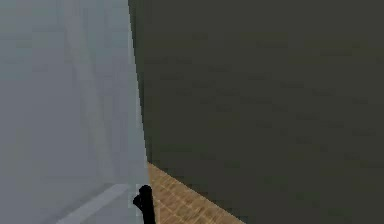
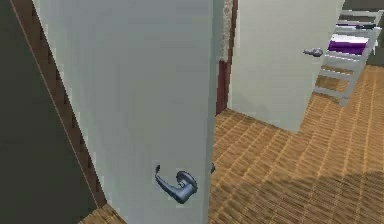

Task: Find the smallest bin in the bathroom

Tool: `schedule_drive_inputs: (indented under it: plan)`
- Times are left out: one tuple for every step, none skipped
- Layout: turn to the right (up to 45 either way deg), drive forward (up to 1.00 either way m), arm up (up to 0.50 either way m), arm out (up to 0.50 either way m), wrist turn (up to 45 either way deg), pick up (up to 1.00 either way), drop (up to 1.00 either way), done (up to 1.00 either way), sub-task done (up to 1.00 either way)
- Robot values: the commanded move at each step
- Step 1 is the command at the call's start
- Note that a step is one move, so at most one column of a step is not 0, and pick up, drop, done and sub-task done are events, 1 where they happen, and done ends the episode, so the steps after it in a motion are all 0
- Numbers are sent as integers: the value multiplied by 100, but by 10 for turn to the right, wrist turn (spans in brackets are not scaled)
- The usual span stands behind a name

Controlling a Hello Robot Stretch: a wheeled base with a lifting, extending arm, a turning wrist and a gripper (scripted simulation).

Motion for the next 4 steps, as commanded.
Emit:
schedule_drive_inputs:
  plan:
    - [180,0,0,0,0,0,0,0,0]
    - [30,0,0,0,0,0,0,0,0]
    - [180,0,0,0,0,0,0,0,0]
    - [0,45,0,0,0,0,0,0,0]
